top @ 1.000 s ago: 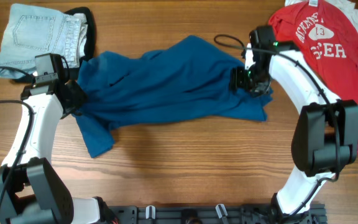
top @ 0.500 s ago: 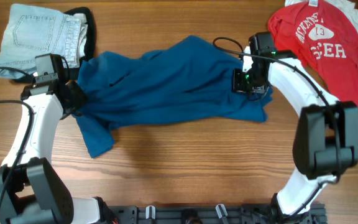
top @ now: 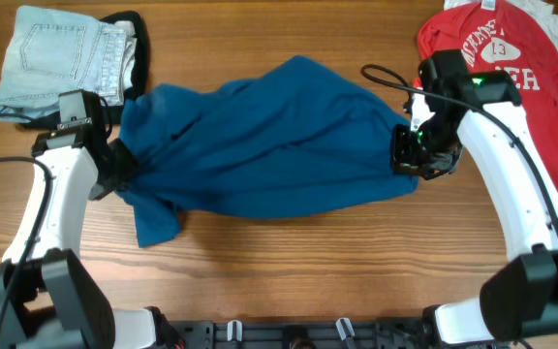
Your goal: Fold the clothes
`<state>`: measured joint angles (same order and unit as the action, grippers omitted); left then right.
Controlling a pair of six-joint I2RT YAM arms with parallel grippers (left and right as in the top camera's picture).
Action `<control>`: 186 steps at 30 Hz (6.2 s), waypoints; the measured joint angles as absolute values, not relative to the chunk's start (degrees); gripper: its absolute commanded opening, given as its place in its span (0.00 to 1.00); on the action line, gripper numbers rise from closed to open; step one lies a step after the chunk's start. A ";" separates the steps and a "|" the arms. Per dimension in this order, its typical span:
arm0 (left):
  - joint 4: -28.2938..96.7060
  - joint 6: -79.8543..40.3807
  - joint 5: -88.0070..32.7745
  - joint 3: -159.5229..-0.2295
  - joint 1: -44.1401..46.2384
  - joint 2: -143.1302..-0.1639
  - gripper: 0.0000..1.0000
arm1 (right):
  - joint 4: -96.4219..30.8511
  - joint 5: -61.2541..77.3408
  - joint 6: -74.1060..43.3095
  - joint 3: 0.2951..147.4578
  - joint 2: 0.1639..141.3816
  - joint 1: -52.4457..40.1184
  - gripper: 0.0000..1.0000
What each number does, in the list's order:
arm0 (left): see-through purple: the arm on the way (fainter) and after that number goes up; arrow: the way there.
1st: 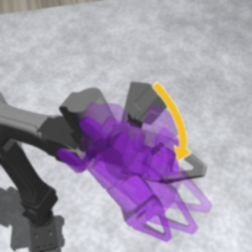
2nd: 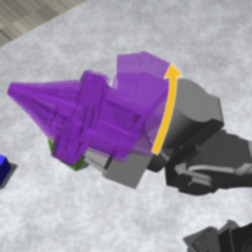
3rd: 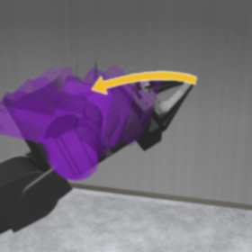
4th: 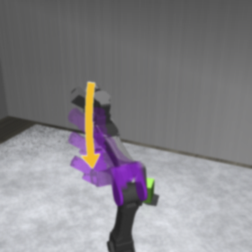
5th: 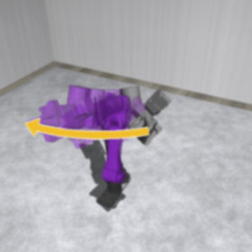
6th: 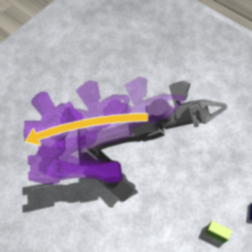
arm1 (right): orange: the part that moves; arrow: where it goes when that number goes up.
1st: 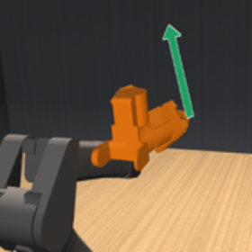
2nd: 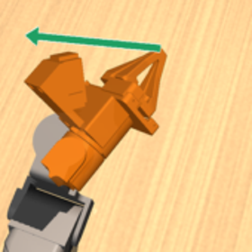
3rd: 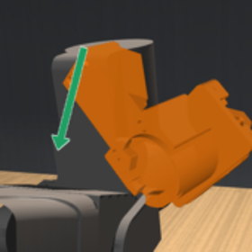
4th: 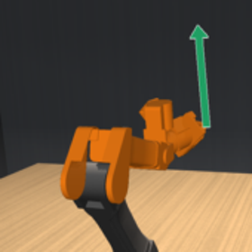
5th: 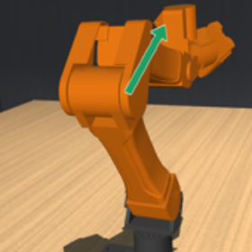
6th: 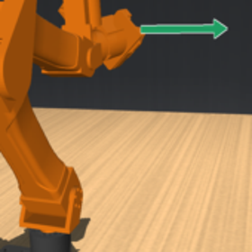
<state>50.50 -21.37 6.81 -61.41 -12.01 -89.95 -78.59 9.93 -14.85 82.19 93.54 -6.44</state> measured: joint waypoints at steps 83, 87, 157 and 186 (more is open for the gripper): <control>45.78 -26.41 6.07 -69.28 -10.55 -103.83 0.04 | -36.16 14.55 -18.85 72.27 109.62 -1.98 0.04; 52.05 -25.32 4.69 -70.00 -10.55 -103.70 0.13 | -35.22 14.52 -18.85 73.28 104.38 -1.98 0.04; 47.16 -31.64 5.39 -52.01 -4.16 -95.83 0.04 | -33.74 14.48 -16.21 73.56 104.03 -1.98 0.04; 58.76 -20.53 9.32 -117.43 -3.86 -82.63 0.04 | -73.36 14.74 -7.38 132.44 94.65 12.32 0.04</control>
